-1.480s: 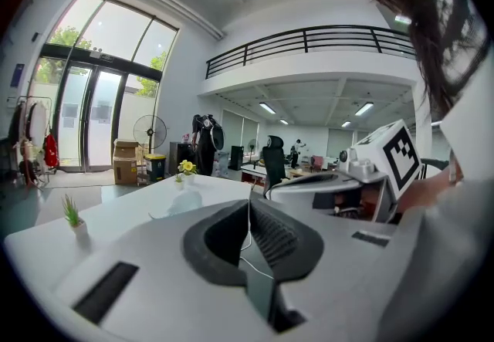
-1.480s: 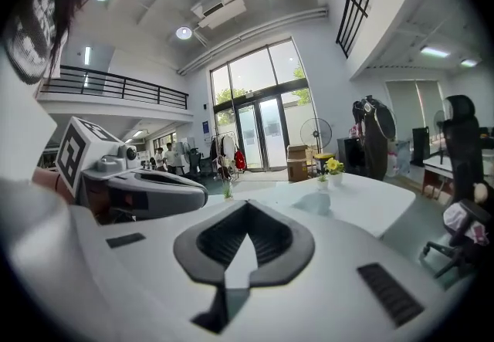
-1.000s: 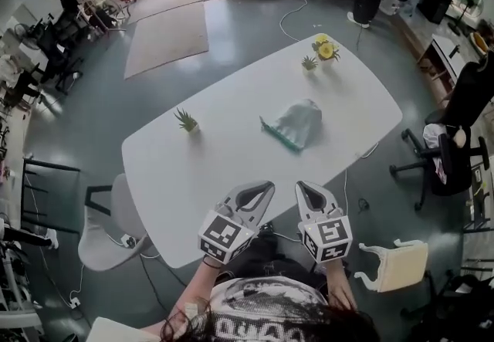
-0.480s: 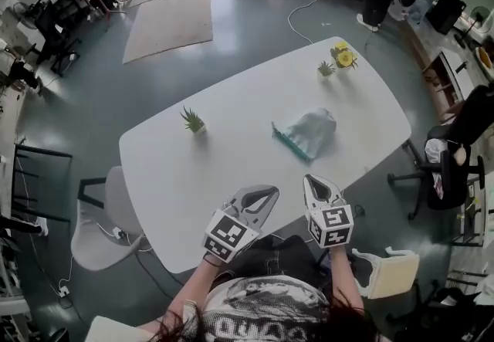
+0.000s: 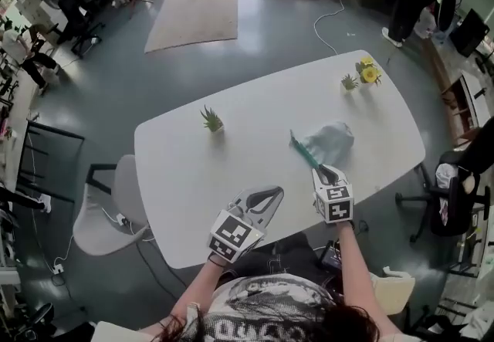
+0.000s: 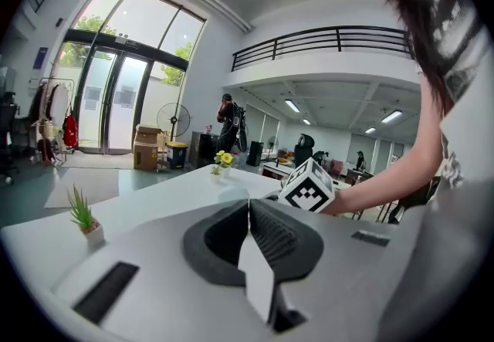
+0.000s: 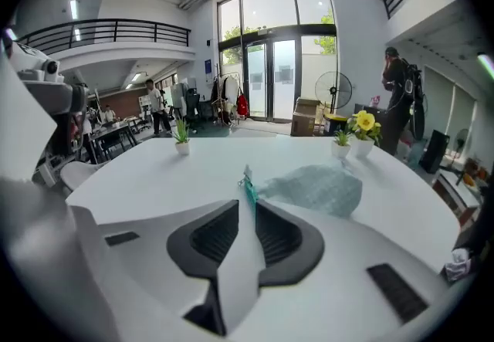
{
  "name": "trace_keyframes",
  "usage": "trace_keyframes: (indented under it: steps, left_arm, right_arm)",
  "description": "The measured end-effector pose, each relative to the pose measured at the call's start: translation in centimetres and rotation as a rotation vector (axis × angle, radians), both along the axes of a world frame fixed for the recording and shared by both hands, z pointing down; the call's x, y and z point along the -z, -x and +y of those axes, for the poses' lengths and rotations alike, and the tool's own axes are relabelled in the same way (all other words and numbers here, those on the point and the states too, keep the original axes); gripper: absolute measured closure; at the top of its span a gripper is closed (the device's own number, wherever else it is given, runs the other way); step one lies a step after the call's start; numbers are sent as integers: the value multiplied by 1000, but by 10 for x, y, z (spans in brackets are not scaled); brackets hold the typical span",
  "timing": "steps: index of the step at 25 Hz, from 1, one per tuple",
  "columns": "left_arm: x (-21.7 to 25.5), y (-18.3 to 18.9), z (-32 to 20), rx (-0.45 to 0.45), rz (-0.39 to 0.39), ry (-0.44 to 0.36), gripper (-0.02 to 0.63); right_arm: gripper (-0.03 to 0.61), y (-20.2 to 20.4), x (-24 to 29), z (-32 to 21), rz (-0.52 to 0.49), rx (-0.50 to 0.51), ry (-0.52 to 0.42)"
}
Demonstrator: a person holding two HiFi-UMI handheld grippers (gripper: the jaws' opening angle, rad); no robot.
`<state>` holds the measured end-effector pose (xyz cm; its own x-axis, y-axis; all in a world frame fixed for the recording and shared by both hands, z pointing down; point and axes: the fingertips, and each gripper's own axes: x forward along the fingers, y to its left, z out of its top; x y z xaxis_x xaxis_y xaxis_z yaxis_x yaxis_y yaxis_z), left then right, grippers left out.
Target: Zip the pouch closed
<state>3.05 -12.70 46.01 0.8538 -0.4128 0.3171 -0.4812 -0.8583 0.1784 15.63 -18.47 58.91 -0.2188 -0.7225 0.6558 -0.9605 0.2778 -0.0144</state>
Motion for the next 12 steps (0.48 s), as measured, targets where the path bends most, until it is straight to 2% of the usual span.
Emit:
trace_keyframes:
  steps: [4, 8, 12]
  left_arm:
    - [0, 2, -12, 71, -11, 2, 598]
    - [-1, 3, -22, 145, -25, 7, 598]
    - [-1, 5, -28, 212, -42, 14, 600]
  right_arm:
    - [460, -3, -32, -14, 11, 41, 83]
    - [458, -11, -56, -18, 85, 111, 143]
    - [454, -14, -71, -20, 107, 186, 196]
